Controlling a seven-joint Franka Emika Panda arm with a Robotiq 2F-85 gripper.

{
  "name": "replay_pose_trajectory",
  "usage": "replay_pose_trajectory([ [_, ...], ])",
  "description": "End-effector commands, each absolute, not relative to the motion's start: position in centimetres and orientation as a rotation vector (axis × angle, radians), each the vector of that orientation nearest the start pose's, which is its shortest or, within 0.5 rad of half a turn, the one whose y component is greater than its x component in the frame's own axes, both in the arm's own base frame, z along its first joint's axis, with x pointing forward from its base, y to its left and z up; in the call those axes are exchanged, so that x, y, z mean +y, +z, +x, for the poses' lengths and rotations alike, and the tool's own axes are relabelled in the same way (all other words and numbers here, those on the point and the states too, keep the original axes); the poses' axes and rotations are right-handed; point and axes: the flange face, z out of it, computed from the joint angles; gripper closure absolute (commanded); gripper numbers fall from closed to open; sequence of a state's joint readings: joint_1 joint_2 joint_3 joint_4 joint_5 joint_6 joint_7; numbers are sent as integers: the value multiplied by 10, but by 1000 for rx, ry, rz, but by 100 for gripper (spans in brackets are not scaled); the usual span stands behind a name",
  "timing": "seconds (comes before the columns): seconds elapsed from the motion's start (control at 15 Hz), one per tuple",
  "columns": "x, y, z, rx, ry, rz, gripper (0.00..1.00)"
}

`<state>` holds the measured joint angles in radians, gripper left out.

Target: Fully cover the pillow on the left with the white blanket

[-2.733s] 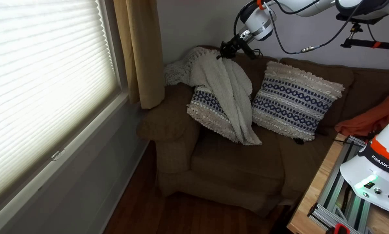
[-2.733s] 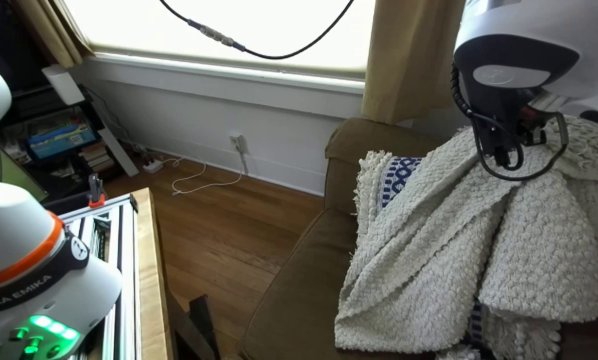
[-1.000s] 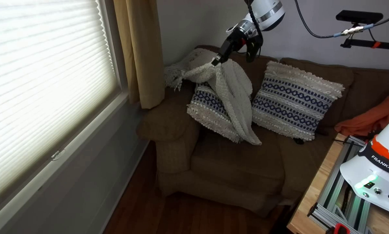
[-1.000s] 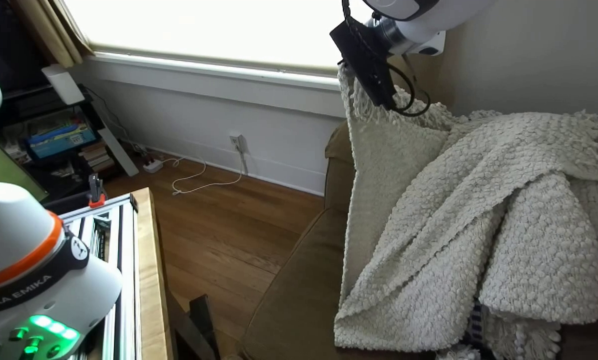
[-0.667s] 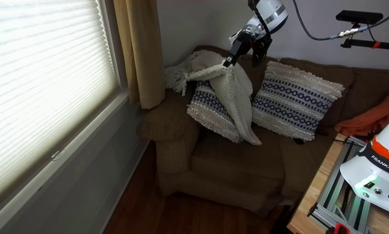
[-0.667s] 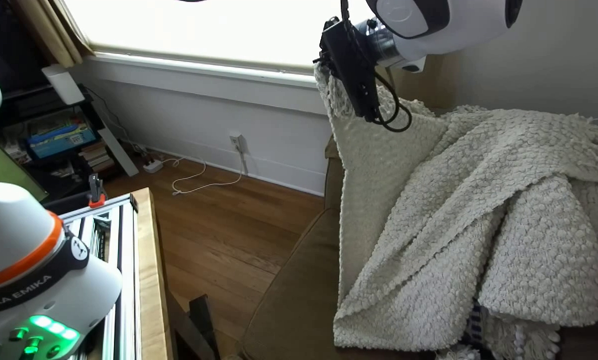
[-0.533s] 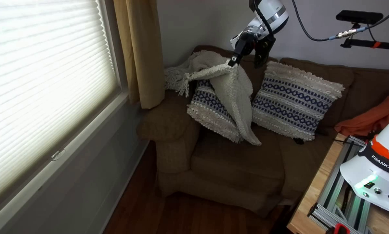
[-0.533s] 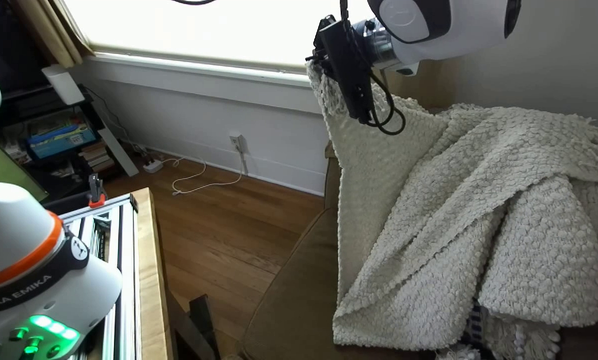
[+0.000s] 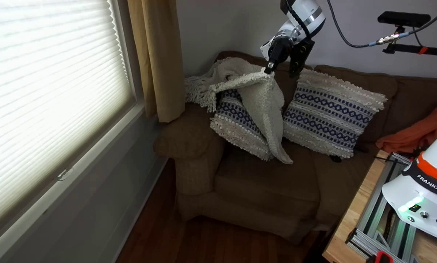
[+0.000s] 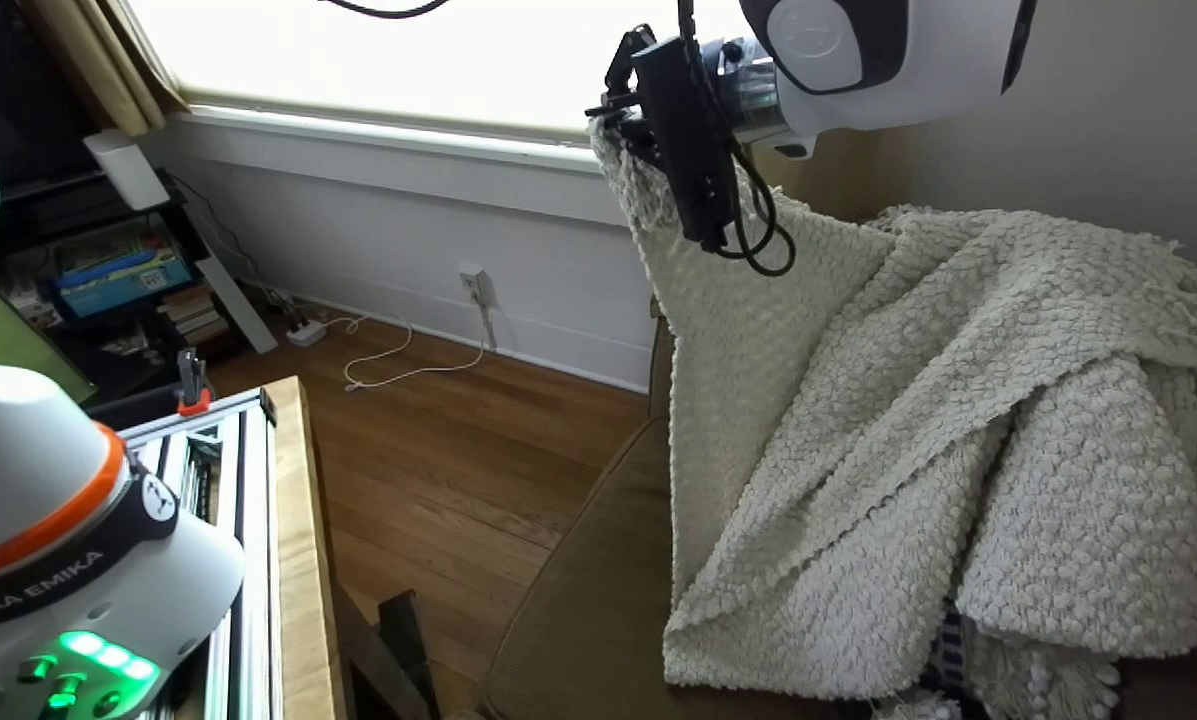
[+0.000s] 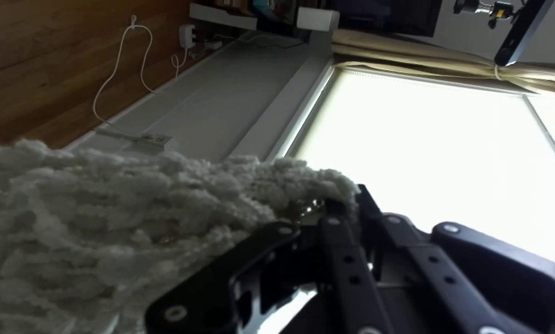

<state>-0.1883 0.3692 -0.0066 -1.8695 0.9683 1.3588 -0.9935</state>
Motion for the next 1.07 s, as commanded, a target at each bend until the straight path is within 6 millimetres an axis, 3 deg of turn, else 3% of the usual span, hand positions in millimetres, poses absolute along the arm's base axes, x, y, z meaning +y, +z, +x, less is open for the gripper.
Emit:
replay_pose_trajectory([
  [0.0,-4,336,568,-524,69,-1879,56],
  [0.27,-28,345,600,-520,-118,-2107,27],
  [0.53,-67,353,618,-476,-243,-2334,0],
  [0.73,-93,354,622,-401,-299,-2504,0],
  [1.0,-106,355,624,-294,-340,-2718,0],
])
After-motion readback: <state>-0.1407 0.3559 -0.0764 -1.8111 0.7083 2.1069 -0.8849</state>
